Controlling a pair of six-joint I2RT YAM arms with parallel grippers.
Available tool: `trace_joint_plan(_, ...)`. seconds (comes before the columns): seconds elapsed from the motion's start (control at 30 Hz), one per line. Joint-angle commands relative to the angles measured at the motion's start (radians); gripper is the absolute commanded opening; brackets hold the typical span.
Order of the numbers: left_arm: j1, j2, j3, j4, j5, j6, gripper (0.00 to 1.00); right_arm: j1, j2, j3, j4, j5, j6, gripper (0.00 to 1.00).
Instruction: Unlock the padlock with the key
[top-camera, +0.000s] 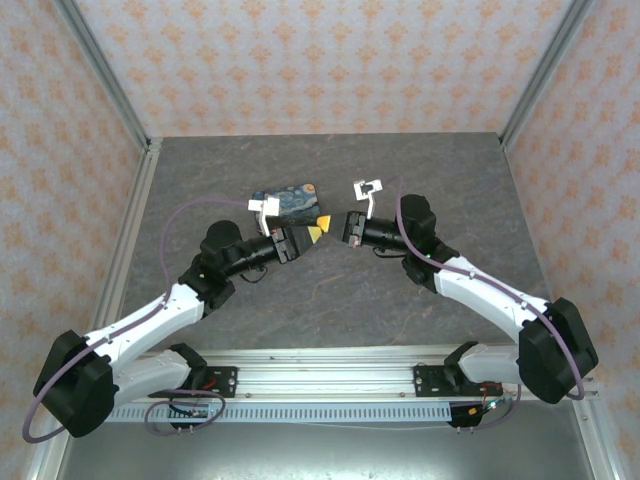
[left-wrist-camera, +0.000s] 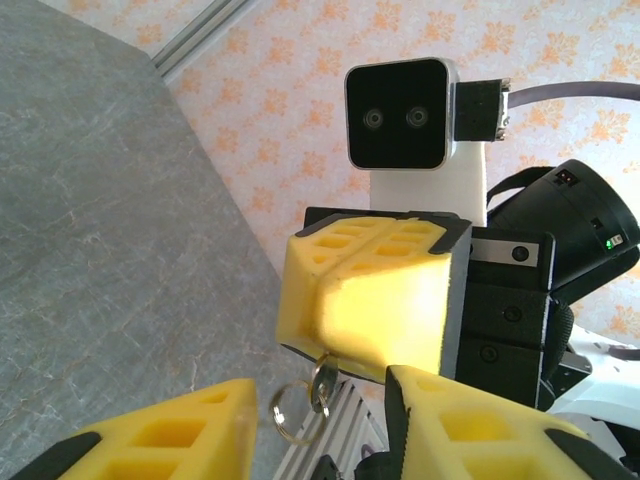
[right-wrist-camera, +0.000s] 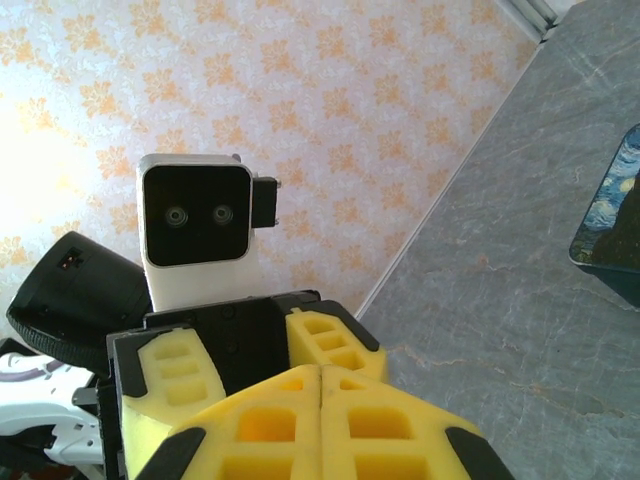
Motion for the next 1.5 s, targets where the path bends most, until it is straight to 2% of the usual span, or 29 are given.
trace_joint_plan(0.0, 0.009, 0.009, 0.021, 0.063, 0.033, -0.008, 0.36, 0.005, -0.001, -0.008, 0.063, 0.021, 0.018, 0.0)
trace_joint_plan(0.27, 0.008, 0.023, 0.03, 0.067, 0.049, -0.014, 0.34, 0.007, -0.007, -0.021, 0.079, 0.038, 0.031, 0.0)
trace_joint_plan(0.5, 0.008, 0.031, 0.044, 0.071, 0.058, -0.014, 0.2, 0.013, -0.003, -0.02, 0.081, 0.038, 0.034, 0.0)
trace_joint_plan(0.57, 0.008, 0.029, 0.046, 0.07, 0.058, -0.012, 0.14, 0.016, -0.002, -0.018, 0.082, 0.038, 0.034, 0.0)
trace_joint_plan(0.67, 0.009, 0.029, 0.045, 0.066, 0.056, -0.009, 0.0, 0.019, 0.001, -0.015, 0.082, 0.041, 0.034, 0.0)
trace_joint_plan(0.87, 0.01, 0.004, 0.051, -0.014, 0.039, 0.045, 0.0, 0.021, 0.002, -0.006, 0.074, 0.043, 0.04, 0.0)
trace_joint_plan(0.9, 0.01, -0.003, 0.053, -0.035, 0.035, 0.06, 0.0, 0.021, 0.001, -0.002, 0.063, 0.045, 0.042, 0.03)
trace_joint_plan(1.03, 0.011, -0.032, 0.082, -0.185, 0.028, 0.154, 0.0, 0.019, -0.026, 0.048, -0.11, 0.08, 0.01, 0.38)
trace_joint_plan(1.1, 0.014, -0.051, 0.092, -0.251, 0.024, 0.197, 0.0, 0.007, -0.043, 0.076, -0.189, 0.085, 0.009, 0.46)
trace_joint_plan(1.23, 0.032, -0.079, 0.081, -0.276, 0.044, 0.219, 0.0, -0.018, -0.049, 0.119, -0.249, 0.013, 0.032, 0.5)
trace_joint_plan(1.47, 0.043, -0.09, 0.057, -0.231, 0.069, 0.198, 0.0, -0.01, -0.038, 0.115, -0.225, -0.062, 0.07, 0.47)
